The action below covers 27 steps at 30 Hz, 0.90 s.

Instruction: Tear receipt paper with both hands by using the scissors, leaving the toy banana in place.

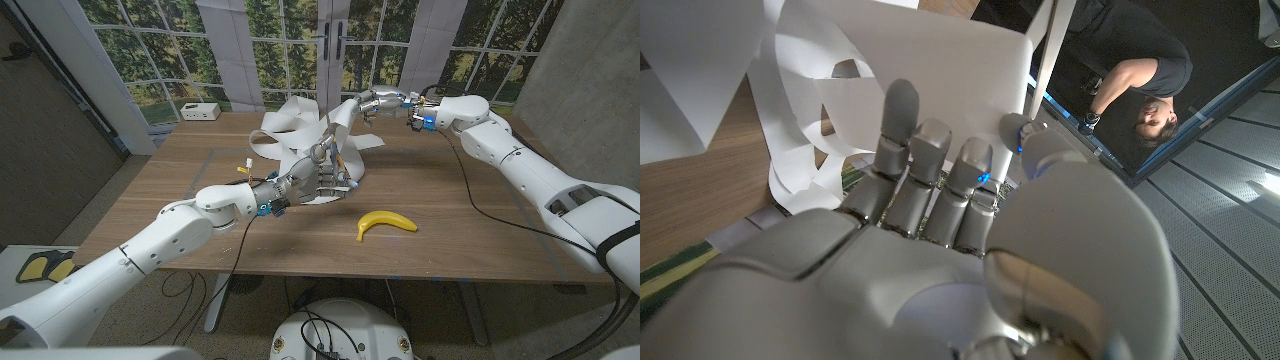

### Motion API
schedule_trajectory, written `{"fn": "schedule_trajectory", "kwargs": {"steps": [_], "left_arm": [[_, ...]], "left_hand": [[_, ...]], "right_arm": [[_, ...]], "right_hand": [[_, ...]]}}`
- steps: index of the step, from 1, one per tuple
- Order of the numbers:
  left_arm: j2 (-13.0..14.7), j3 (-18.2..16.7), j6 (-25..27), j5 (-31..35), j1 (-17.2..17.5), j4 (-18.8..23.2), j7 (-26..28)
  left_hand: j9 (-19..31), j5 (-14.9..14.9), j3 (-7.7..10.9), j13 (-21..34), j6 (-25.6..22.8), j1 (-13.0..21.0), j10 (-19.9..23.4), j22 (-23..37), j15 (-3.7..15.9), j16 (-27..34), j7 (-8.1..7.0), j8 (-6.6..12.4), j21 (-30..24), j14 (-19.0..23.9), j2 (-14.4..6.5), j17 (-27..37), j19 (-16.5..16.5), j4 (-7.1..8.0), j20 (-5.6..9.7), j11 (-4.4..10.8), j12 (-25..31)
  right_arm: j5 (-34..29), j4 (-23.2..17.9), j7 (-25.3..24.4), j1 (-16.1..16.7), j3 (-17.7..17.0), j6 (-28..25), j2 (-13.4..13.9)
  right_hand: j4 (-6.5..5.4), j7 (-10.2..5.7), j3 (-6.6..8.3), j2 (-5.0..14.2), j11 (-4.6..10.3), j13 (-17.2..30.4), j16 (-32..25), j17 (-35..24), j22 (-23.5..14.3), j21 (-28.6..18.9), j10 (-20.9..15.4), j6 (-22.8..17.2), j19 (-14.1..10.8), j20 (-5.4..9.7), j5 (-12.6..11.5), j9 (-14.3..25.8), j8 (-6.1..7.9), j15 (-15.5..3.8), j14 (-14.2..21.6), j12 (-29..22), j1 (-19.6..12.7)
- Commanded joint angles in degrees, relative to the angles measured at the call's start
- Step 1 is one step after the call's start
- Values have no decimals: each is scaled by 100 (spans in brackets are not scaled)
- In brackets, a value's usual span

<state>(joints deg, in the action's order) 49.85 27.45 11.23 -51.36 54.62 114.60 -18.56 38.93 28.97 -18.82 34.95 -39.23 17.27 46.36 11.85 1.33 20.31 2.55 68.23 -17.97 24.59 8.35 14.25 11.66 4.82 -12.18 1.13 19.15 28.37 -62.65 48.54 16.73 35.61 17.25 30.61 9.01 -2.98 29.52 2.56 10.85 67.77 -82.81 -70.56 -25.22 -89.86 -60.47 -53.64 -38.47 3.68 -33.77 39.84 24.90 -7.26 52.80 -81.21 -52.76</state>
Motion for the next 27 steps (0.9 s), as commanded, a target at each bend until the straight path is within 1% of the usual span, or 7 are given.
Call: {"fn": "schedule_trajectory", "kwargs": {"steps": [1,10,11,14,21,23,27], "left_arm": [[-55,79,66,-37,-165,-111,-218],[-48,109,175,-87,-214,-146,-274],[-46,110,191,-103,-218,-153,-287],[-44,115,226,-129,-234,-169,-315],[-63,136,220,-101,-282,-207,-370],[-73,145,212,-93,-297,-220,-396],[-83,141,191,-90,-299,-220,-407]], "left_hand": [[534,-39,-70,15,-527,-10,248,23,-31,2,518,948,12,44,22,15,48,97,-12,159,5],[516,-43,-72,32,-543,-8,259,23,-38,-2,514,945,21,60,23,19,53,103,-11,164,3],[555,-44,-72,40,-521,-8,253,24,-33,-4,489,964,23,62,22,20,54,105,-11,153,2],[552,-46,-71,50,-523,-6,275,24,-37,-9,510,965,28,70,18,23,58,109,-11,136,10],[504,-50,-67,59,-556,-1,308,25,-37,-23,503,949,37,86,9,29,67,118,-11,140,20],[546,-52,-66,67,-537,1,309,26,-33,-23,499,971,39,100,5,30,69,120,-11,162,24],[537,-57,-58,77,-561,13,323,27,-31,-31,498,977,45,122,-12,36,74,126,-11,149,32]], "right_arm": [[-15,299,366,-141,61,258,-89],[79,204,365,-54,-35,317,-32],[85,197,357,-47,-45,325,-30],[113,149,364,-28,-71,342,-9],[101,80,394,-37,-70,328,36],[100,52,387,-28,-70,310,49],[89,44,431,-36,-45,287,57]], "right_hand": [[-2,186,44,25,73,46,22,-13,-17,-10,97,-199,34,397,-24,84,18,-502,-27,1,-13],[-13,172,67,27,71,53,39,-12,-41,-14,113,-187,58,405,-23,80,-4,-502,-28,0,5],[-14,166,68,27,72,42,40,-12,-54,-23,137,-192,62,400,-23,83,-2,-502,-27,15,7],[-19,168,74,30,69,39,46,-13,-79,-33,133,-183,76,404,-16,87,-10,-502,-23,17,16],[-19,155,85,32,83,14,57,-13,-93,-26,158,-171,110,406,-6,89,-22,-501,-32,44,20],[-19,156,86,33,82,24,59,-13,-83,-18,162,-168,107,414,-3,97,-21,-502,-34,39,21],[-19,150,92,36,83,27,65,-13,-61,-8,172,-157,98,413,2,101,-28,-502,-41,40,23]]}}
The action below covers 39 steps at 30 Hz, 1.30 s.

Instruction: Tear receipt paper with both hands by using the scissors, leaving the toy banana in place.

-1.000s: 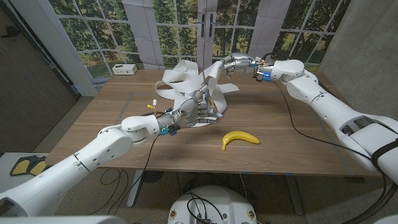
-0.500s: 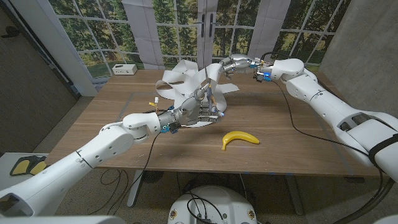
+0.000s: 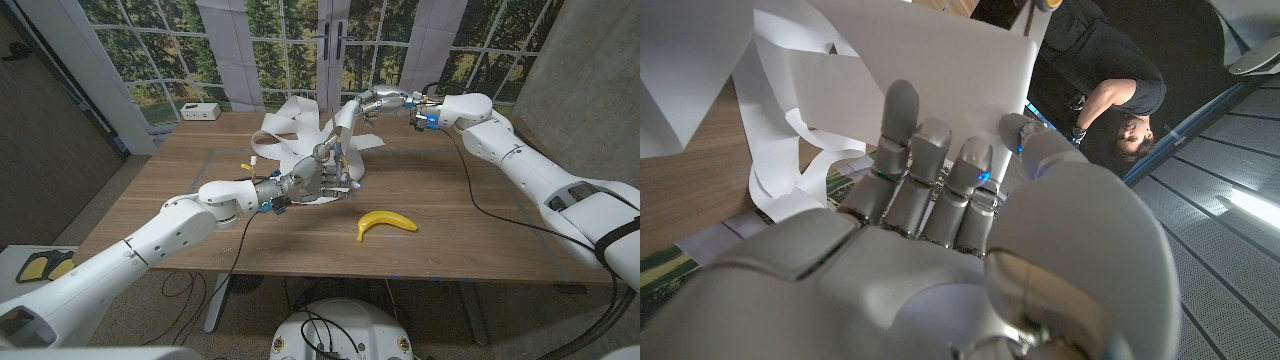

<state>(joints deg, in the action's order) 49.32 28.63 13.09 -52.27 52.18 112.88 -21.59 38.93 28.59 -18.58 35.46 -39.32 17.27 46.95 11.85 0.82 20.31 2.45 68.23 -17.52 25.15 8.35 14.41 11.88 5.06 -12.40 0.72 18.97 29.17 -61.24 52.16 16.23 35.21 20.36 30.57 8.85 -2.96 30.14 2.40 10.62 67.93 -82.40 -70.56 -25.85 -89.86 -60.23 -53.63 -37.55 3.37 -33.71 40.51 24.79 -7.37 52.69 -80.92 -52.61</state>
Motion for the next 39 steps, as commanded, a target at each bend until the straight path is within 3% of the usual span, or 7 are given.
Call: {"fn": "schedule_trajectory", "kwargs": {"steps": [1,35,38,39], "left_arm": [[-31,20,-1,2,-53,-46,-103],[-84,44,11,17,-130,-125,-156],[-79,59,18,48,-156,-120,-173],[-88,59,21,32,-157,-125,-180]], "left_hand": [[537,-21,-79,37,-548,17,274,28,29,-32,507,977,3,82,-20,23,54,105,12,210,61],[510,-71,-70,73,-626,70,388,33,66,-132,497,1006,46,202,-70,73,85,150,11,226,166],[531,-82,-36,74,-616,90,404,34,61,-137,505,1019,50,212,-138,82,87,162,11,235,178],[538,-124,54,114,-611,172,403,36,65,-151,483,1030,59,213,-322,100,85,176,11,235,208]], "right_arm": [[6,-107,55,21,-3,-37,64],[27,-2,265,-37,44,-3,12],[28,-17,265,-30,44,-8,14],[23,-12,273,-35,48,-3,14]], "right_hand": [[-4,151,31,53,106,12,25,-13,6,-5,150,-161,7,447,-3,32,-18,-491,-31,11,10],[0,161,73,74,101,-14,65,-13,-30,-26,143,-171,9,455,75,71,-73,-495,-24,19,52],[0,152,78,75,105,-12,68,-13,-8,-13,133,-182,-4,450,84,57,-88,-494,-21,16,55],[0,153,78,75,105,7,69,-13,-9,-16,118,-185,-13,450,85,51,-92,-494,-21,-2,56]]}}
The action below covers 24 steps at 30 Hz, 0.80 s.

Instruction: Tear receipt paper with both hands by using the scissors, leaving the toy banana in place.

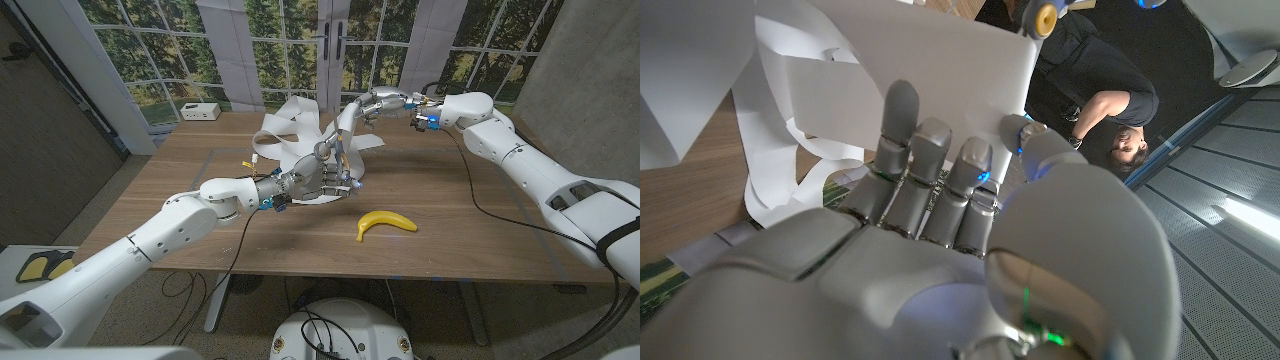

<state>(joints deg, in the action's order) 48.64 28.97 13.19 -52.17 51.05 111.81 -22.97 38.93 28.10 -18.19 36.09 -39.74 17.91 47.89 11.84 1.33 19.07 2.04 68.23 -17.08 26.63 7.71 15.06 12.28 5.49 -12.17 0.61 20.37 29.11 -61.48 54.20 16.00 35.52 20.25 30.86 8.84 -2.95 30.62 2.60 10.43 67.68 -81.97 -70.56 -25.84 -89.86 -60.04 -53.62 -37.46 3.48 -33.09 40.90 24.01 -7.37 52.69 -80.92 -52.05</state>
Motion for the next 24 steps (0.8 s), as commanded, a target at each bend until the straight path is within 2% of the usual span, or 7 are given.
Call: {"fn": "schedule_trajectory", "kwargs": {"steps": [1,7,11,17,20,21,24], "left_arm": [[-22,28,8,44,-42,-9,-15],[-28,28,1,39,-24,1,-1],[-19,14,-7,29,10,24,28],[-7,9,-62,35,42,16,-11],[8,0,-68,46,58,33,11],[13,-9,-72,43,74,47,31],[55,-25,-104,80,106,85,45]], "left_hand": [[533,-87,25,54,-583,123,303,36,10,-29,533,1032,16,70,-285,38,45,135,-13,242,68],[445,-163,73,53,-639,213,304,38,21,-44,527,1005,25,89,-410,51,47,134,-12,248,73],[452,-417,353,9,-613,613,328,40,33,-81,533,1029,40,91,-928,81,51,57,-12,260,66],[408,-782,659,-1,-643,1084,335,44,43,-111,518,1046,52,157,-1398,86,58,-100,-13,271,65],[448,-918,690,11,-626,1165,390,45,87,-111,526,1076,55,233,-1416,79,61,-146,-16,268,100],[361,-980,669,26,-670,1169,392,44,92,-124,521,1038,57,243,-1368,75,63,-161,-18,271,115],[453,-1100,618,59,-638,1152,377,45,78,-151,522,1093,60,260,-1275,70,68,-176,-19,277,140]], "right_arm": [[18,18,81,-19,22,19,-14],[25,16,97,-24,23,9,-18],[12,-40,70,-3,27,-25,6],[2,-145,13,46,20,-79,58],[-2,-161,-23,57,19,-108,65],[1,-173,-55,68,12,-131,67],[64,-89,-67,74,-12,-164,29]], "right_hand": [[2,154,32,54,125,30,26,-13,-2,-10,96,-181,-17,431,26,32,-7,-495,-20,-1,0],[3,156,38,53,115,31,31,-13,-1,-16,102,-183,-21,437,40,33,-24,-495,-14,4,7],[2,140,43,57,112,36,34,-12,-17,-25,110,-186,-2,443,48,28,-35,-495,-9,4,9],[0,152,48,62,120,63,40,-13,-13,-17,98,-170,-9,444,63,57,-43,-494,-9,-18,17],[2,154,51,62,121,-14,42,-14,-20,-21,125,-175,-3,441,74,45,-59,-495,-12,42,19],[2,154,51,63,124,-9,43,-14,-15,-17,115,-169,-4,440,76,50,-60,-494,-12,37,20],[2,150,54,67,113,22,46,-13,-21,-19,102,-178,1,448,83,51,-64,-495,-12,12,20]]}}
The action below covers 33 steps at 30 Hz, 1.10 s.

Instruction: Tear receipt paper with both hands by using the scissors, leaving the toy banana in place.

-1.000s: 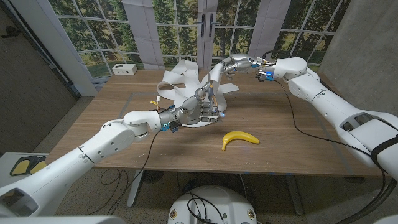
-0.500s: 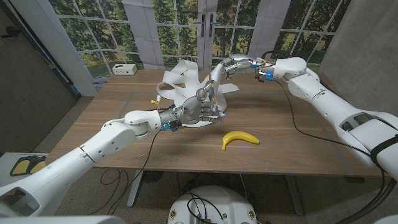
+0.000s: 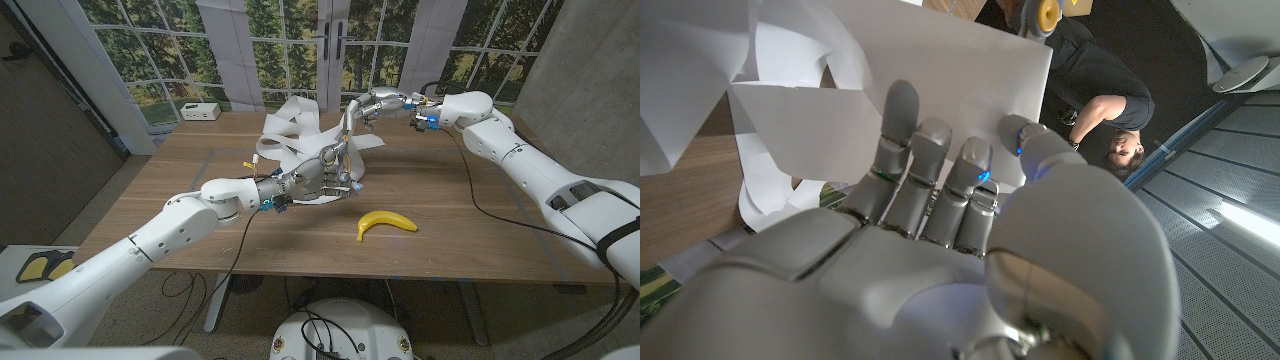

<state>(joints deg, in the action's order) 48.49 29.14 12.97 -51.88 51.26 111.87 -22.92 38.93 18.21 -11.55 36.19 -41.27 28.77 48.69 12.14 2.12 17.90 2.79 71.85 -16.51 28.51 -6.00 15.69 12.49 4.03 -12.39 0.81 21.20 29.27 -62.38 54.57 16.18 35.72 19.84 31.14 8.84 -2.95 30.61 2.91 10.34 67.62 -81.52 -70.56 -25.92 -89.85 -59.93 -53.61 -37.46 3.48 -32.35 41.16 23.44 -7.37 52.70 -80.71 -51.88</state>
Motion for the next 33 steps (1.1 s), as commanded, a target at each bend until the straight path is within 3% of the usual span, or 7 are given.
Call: {"fn": "schedule_trajectory", "kwargs": {"steps": [1,6,16,18,19,22,33], "left_arm": [[88,-45,-103,83,95,94,47],[146,-80,-140,114,164,160,105],[133,-100,-187,121,211,194,187],[103,-103,-206,119,223,191,230],[89,-98,-213,124,219,182,237],[53,-70,-226,143,185,145,212],[-2,-70,-281,168,183,110,269]], "left_hand": [[480,-138,-68,57,-453,50,296,15,-8,-46,440,740,5,62,131,7,47,-31,3,256,65],[513,-320,-306,83,-385,-163,254,14,-8,-103,426,742,22,60,456,26,50,7,3,272,90],[439,-361,-443,51,-376,-268,226,15,-20,-134,411,696,38,59,605,50,48,41,4,267,74],[407,-356,-427,59,-425,-249,281,16,0,-130,412,695,39,82,562,58,51,44,6,265,107],[335,-332,-278,102,-494,-56,331,18,30,-122,405,681,39,128,314,84,65,1,9,284,173],[343,-344,-113,135,-523,172,360,20,65,-122,407,711,35,193,54,107,90,-67,8,284,234],[249,-408,2,142,-666,335,461,24,115,-155,395,717,29,299,-139,121,126,-119,9,334,333]], "right_arm": [[85,47,-89,55,-42,-131,-22],[193,225,-61,53,-89,-126,-100],[223,262,-8,66,-119,-125,-86],[211,206,-2,83,-116,-124,-60],[220,176,-5,99,-122,-130,-51],[213,108,-18,122,-124,-141,-22],[237,229,32,90,-125,-125,-62]], "right_hand": [[3,157,57,37,125,26,1,-13,-5,-20,92,-178,-22,448,9,19,-12,-496,-12,-8,1],[4,159,64,38,134,45,5,-12,-17,-25,59,-199,-25,439,15,-1,-29,-495,-6,-30,5],[16,177,87,40,126,50,9,-13,-16,-13,86,-193,-22,442,21,45,-22,-496,1,-25,-12],[17,177,91,38,125,71,11,-13,-30,-22,80,-199,-18,441,23,31,-33,-496,-2,-42,-12],[16,172,92,40,126,76,12,-13,-22,-16,82,-204,-16,442,24,29,-33,-496,-2,-45,-13],[16,169,94,39,132,58,13,-13,-19,-14,97,-197,-14,445,26,34,-36,-496,-4,-28,-12],[9,171,97,38,135,40,21,-11,-6,-9,100,-198,-11,441,34,34,-49,-495,-5,-15,-4]]}}
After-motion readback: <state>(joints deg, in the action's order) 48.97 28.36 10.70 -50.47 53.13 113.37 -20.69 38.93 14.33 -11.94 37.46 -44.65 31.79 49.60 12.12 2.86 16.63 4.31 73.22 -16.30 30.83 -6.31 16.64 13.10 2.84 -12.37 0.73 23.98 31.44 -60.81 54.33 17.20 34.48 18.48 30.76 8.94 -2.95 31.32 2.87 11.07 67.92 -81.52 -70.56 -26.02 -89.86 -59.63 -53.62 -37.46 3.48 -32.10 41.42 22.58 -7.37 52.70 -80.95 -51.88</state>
